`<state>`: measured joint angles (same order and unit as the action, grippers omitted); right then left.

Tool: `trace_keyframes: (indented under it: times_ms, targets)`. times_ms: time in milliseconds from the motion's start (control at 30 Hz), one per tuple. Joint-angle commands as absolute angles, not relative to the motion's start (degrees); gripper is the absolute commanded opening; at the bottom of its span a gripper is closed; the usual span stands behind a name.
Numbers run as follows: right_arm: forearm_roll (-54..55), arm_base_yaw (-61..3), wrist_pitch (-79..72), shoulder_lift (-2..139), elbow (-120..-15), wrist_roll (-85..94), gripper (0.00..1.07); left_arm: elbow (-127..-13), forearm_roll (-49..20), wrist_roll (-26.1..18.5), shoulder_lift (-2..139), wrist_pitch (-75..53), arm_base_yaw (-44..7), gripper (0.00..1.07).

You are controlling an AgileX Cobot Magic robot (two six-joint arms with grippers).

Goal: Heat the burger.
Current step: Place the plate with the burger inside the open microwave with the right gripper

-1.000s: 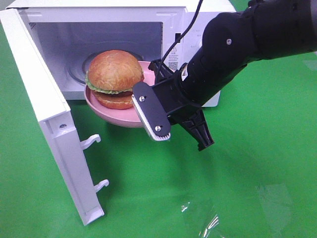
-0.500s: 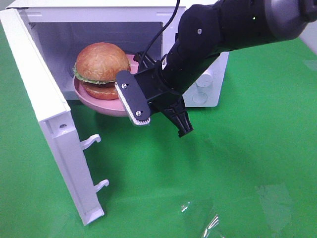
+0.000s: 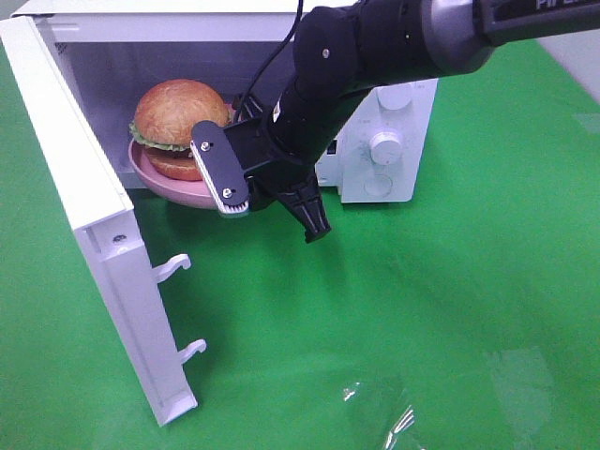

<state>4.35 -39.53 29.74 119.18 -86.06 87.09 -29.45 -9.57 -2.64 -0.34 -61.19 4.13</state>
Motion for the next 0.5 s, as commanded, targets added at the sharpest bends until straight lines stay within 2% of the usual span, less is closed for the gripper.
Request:
trace_keyframes:
  times_ms: [33, 500]
  targets:
    - [0.9, -39.7, 27.9, 121.0, -91.2, 80.8, 0.00, -29.5, -9.6, -2.5, -1.1, -61.1, 4.2, 0.99]
    - [-9.3, -40.3, 28.9, 127.0, -99.8, 68.7, 0.00, -29.5, -9.6, -2.5, -1.1, -61.1, 4.2, 0.99]
